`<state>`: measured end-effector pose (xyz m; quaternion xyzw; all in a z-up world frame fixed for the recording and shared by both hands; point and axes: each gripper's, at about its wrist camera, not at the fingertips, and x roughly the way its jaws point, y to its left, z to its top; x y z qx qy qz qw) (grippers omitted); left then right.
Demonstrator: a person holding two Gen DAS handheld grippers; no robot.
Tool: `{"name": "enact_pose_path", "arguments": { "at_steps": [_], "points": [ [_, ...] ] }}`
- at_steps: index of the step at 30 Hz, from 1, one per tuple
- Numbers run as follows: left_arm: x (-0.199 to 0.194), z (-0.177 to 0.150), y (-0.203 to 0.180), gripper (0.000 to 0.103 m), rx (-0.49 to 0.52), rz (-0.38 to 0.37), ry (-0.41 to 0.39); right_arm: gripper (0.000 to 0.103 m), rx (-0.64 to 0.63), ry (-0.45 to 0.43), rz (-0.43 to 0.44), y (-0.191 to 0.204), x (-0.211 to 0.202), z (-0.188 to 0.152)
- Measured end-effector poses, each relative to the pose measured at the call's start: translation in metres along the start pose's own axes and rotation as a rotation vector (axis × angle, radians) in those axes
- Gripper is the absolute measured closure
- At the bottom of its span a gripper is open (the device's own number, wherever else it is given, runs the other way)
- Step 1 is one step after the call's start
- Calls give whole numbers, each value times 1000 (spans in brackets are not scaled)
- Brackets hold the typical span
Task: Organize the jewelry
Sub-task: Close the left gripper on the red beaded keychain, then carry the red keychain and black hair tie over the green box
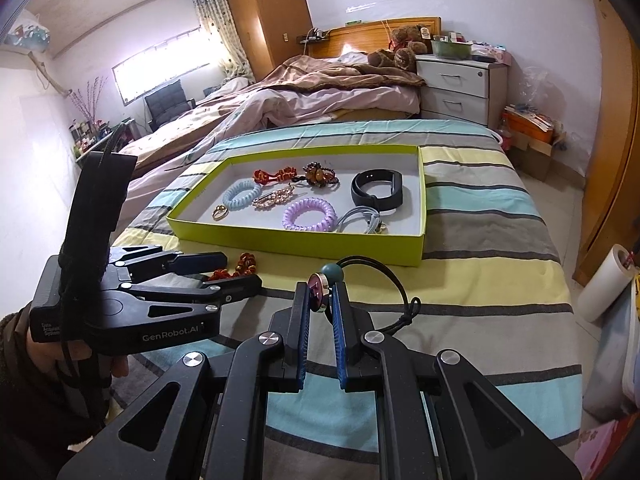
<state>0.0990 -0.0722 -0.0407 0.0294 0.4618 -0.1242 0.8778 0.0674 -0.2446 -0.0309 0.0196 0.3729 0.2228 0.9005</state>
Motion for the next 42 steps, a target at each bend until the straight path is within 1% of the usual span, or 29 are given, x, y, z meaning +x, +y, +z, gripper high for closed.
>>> {"name": "enact_pose_path", "arguments": {
  "at_steps": [2,3,4,9,19,27,30,36,42],
  "points": [
    [-1,0,0,65,3,9,1,92,2,0,0,0,0,0],
    [-2,-1,1,72,5,8,1,92,2,0,-2,0,0,0],
    [-3,-2,3,75,0,0,-1,92,2,-1,-6,0,0,0],
    [-5,-3,7,83,-19,-9,-7,92,0,4,-14,1,2,0],
    [-12,-5,10,85,-30,-33,-19,92,6,-1,-30,4,-1,0],
    [-30,-4,18,85,-44,-26,-59,92,-3,-20,-43,8,-7,3],
    [-40,-2,22,85,-51,-35,-78,92,-6,-33,-40,11,-10,6],
    [-58,9,35,85,-62,-22,-122,92,-28,-63,-25,19,-12,25],
    [-63,26,49,85,-65,-23,-148,92,-49,-77,-7,23,1,53]
  ]
}}
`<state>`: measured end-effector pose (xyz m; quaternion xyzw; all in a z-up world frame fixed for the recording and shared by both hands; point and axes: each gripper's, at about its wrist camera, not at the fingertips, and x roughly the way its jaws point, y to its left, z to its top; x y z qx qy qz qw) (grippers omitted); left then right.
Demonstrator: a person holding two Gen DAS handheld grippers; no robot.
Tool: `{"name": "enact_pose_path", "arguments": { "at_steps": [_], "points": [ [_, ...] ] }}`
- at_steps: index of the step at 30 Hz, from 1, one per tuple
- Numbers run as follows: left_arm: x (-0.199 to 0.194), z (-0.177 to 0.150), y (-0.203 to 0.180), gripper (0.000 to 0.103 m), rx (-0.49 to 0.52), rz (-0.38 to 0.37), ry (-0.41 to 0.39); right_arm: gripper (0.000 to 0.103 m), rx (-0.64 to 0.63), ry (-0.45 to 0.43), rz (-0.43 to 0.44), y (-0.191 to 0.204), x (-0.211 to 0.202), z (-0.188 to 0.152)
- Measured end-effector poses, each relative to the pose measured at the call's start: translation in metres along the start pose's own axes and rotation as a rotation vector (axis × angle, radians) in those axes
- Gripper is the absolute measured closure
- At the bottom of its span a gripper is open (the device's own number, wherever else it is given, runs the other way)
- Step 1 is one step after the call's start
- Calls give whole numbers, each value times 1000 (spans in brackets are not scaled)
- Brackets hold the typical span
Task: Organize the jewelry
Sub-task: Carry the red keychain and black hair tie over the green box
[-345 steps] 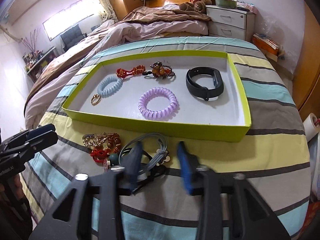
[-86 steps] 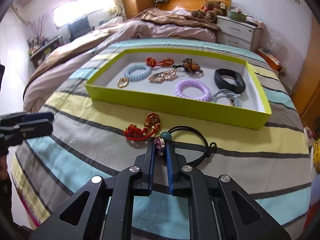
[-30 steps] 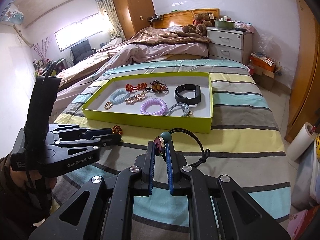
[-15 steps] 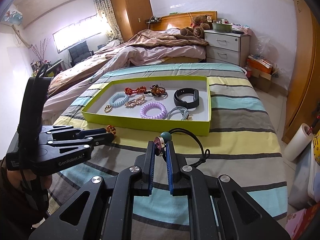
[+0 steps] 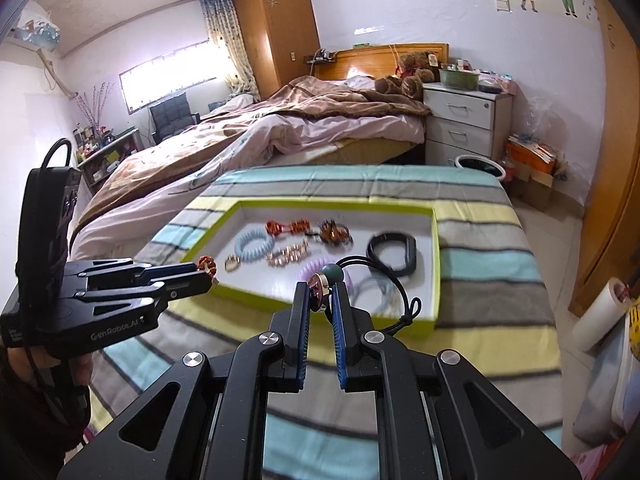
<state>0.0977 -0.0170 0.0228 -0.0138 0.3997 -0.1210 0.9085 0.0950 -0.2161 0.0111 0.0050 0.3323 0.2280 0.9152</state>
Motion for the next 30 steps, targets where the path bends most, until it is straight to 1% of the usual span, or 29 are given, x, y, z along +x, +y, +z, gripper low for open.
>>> {"name": "enact_pose_path", "arguments": {
  "at_steps": [4,7,10,14,18,22,30],
  "points": [
    [7,10,12,85,-15,8,-1,92,-18,25,8,4,21,13],
    [15,17,25,85,-42,3,3,92,-15,53,24,5,37,15],
    [24,21,34,85,-50,14,11,92,-7,80,34,4,54,16],
    [40,21,42,85,-61,4,38,92,2,112,40,0,74,18],
    [51,20,42,85,-58,-16,54,92,-19,171,43,-2,96,17],
    [62,17,43,85,-62,-24,77,92,-30,198,47,0,107,15],
    [72,13,44,84,-74,-30,105,92,-36,241,58,1,120,11]
  ]
}}
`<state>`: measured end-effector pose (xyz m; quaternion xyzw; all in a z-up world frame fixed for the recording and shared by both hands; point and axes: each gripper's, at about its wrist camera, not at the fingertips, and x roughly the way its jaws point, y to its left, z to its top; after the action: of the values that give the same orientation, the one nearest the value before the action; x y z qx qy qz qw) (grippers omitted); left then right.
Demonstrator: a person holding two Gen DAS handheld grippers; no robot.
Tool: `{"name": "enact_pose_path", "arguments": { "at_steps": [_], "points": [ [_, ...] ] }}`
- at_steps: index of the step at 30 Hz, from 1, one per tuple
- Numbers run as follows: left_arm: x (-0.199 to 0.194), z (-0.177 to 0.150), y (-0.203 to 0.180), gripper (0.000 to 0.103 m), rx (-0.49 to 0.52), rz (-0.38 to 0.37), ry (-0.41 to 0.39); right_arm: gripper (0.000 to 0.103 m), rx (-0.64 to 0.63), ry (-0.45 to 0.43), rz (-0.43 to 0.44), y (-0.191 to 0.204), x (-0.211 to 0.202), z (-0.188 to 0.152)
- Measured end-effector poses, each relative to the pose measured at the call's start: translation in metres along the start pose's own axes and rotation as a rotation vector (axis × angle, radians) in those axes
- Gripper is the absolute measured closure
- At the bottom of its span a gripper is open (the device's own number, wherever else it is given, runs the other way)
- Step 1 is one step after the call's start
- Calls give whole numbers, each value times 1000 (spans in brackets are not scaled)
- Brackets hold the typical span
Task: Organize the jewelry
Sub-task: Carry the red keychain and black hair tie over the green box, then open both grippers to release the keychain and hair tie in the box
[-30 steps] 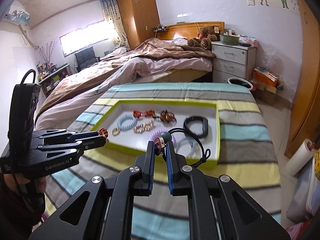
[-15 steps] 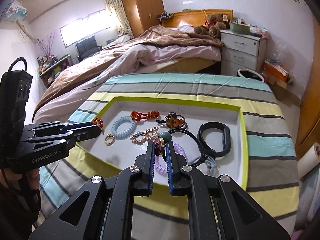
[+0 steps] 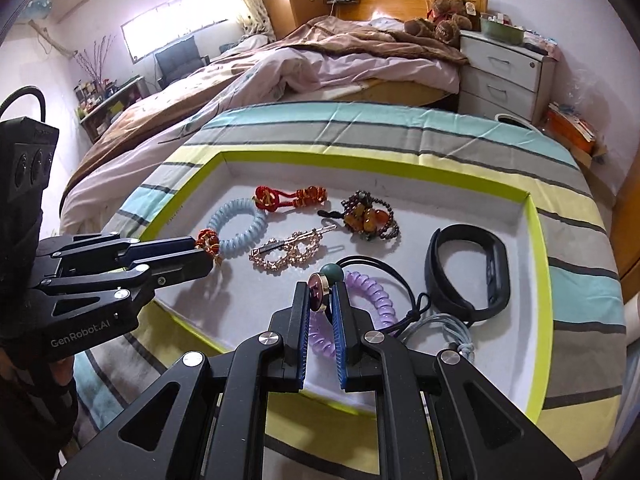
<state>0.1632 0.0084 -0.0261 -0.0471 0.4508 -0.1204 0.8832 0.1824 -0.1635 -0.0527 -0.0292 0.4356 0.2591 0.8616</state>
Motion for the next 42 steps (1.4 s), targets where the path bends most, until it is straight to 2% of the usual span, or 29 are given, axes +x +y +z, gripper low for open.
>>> {"name": "enact_pose_path", "arguments": {
  "at_steps": [14,22,24,32,35,37,42],
  "points": [
    [2,-3,-2,84,-12,-2,12,91,-9,4,-19,1,2,0],
    [-3,-3,-2,80,-17,-6,3,81,5,-5,-28,-1,0,1],
    [-5,-3,-3,80,-14,-5,1,68,8,-11,-26,-1,-3,1],
    [-19,-5,-5,78,-20,9,-20,67,9,-35,-42,2,-13,0],
    [-26,-7,-8,72,-21,22,-35,67,19,-57,-47,3,-22,-2],
    [-31,-10,-12,61,-15,57,-45,67,21,-76,-65,6,-30,-5],
    [-44,-17,-15,59,-26,74,-69,67,34,-100,-96,13,-43,-14]
  ]
}}
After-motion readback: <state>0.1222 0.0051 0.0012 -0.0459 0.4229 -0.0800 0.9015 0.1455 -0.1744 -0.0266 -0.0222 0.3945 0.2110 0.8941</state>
